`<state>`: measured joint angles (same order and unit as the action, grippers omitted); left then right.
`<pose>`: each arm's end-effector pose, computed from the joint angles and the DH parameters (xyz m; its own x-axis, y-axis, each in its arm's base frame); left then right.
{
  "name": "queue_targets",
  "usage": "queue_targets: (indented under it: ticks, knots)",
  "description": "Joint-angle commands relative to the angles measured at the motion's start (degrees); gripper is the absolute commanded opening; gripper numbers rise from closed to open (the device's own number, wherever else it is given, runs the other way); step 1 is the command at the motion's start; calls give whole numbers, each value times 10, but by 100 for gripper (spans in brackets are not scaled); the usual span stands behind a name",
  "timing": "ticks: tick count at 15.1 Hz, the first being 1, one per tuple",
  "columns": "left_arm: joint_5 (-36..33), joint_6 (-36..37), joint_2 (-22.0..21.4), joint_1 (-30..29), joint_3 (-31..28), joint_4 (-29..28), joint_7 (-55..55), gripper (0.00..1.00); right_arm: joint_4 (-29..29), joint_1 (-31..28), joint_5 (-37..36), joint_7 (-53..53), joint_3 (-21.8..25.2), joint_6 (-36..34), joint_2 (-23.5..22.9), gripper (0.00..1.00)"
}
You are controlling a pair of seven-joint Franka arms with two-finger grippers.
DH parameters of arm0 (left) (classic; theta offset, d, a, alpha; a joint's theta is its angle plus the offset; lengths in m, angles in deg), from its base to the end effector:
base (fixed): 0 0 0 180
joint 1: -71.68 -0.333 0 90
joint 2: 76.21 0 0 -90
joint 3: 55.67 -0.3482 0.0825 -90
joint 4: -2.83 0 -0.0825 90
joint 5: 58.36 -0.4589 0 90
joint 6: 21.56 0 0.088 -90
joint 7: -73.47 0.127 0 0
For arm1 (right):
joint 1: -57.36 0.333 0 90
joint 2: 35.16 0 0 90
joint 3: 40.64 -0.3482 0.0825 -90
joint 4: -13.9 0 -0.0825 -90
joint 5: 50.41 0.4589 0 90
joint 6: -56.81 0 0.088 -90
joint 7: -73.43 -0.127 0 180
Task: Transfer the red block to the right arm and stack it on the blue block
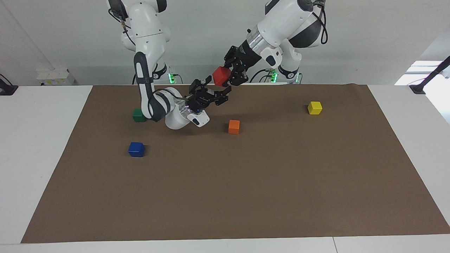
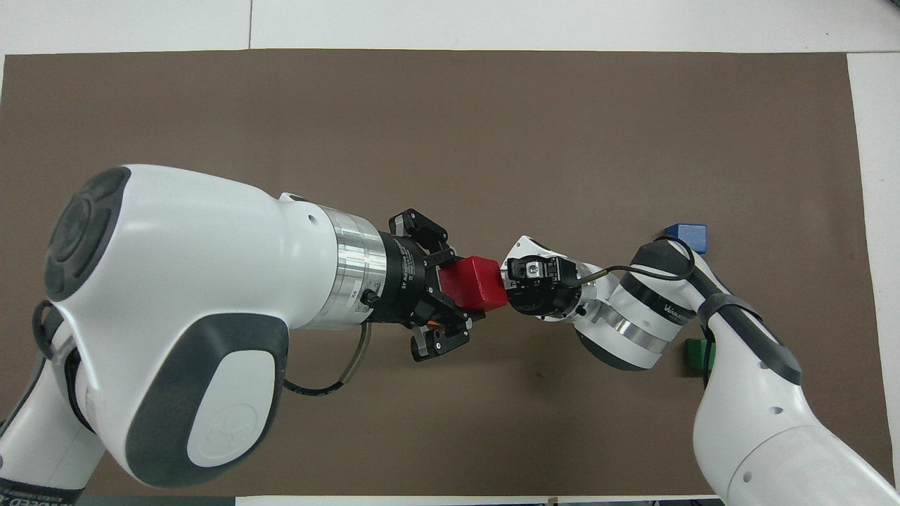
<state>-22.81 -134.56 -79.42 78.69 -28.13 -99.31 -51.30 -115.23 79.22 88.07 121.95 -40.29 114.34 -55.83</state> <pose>0.5039 -0.4133 0.6035 -0.2011 0.8097 -0.5513 0.9768 0.1236 -0.1747 0.5254 0.3173 0.3272 0.9942 0.0424 -0.0985 -0.0945 0.7810 -0.6173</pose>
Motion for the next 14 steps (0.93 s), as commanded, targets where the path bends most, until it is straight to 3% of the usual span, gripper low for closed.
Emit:
queue_targets:
  ticks: [1, 8, 12, 13, 14]
  knots:
    - [15, -38, -42, 1, -8, -58, 24, 0, 1, 11, 13, 1, -4, 6, 0, 100]
    - [15, -3, -43, -4, -10, -56, 61, 0, 1, 9, 11, -18, -4, 21, -2, 100]
    - [16, 16, -45, -5, -11, -56, 79, 0, -2, 12, 10, -11, -4, 22, -2, 93]
    - [16, 16, -45, -5, -11, -56, 79, 0, -4, 12, 10, -11, -4, 18, -1, 87]
    - [16, 16, -45, -6, -12, -56, 79, 0, -6, 12, 10, -6, -4, 17, 0, 68]
